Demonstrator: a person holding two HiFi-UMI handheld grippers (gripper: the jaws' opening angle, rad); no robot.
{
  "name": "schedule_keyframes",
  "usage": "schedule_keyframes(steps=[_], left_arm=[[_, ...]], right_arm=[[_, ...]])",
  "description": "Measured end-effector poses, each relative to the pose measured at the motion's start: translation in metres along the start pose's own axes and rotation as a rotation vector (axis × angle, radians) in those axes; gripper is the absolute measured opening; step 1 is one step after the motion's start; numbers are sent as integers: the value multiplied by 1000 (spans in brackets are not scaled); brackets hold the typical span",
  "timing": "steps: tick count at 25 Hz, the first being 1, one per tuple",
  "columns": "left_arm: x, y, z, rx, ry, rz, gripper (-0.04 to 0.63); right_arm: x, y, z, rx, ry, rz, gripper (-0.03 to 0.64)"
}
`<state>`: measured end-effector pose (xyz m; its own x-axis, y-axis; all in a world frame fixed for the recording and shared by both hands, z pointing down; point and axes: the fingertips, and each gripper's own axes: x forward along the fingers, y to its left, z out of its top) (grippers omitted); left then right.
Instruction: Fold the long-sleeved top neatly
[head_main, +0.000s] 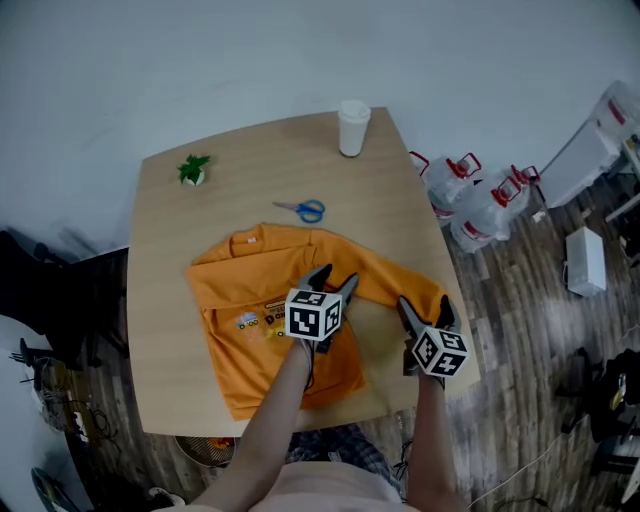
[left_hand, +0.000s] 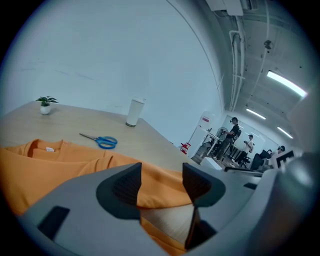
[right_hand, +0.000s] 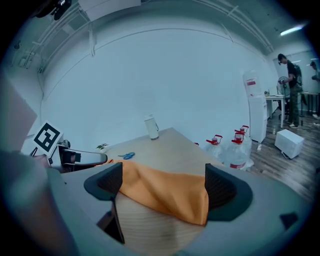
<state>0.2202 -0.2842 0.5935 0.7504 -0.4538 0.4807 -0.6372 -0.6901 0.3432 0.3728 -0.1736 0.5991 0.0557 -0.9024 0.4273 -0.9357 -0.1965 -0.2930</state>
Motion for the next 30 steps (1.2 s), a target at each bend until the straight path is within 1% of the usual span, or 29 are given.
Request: schedule_keyframes(steps=[3,7,13,19,25,30], left_arm=[[9,-16,-7,13,20,-23,258],[20,-39,-17,23,42,-63,259],[28,-67,-29,41,71,-115,273],[24,-65,-33,44,77,-113,278],[22,-63,-33,40,78,-112,287],[20,-61,-33,39,80,-112,288]], right_arm=[[-10,-24,-4,15,6,-45,495],[-18,-51,-16,23,41,-101,488],[-23,-76,-35,38,89,-155,446],[-11,-84,-47,37,136,-175,407],[-4,-95,-58,33,200,-208,317],[2,-100,-74,42,277,-231,295]])
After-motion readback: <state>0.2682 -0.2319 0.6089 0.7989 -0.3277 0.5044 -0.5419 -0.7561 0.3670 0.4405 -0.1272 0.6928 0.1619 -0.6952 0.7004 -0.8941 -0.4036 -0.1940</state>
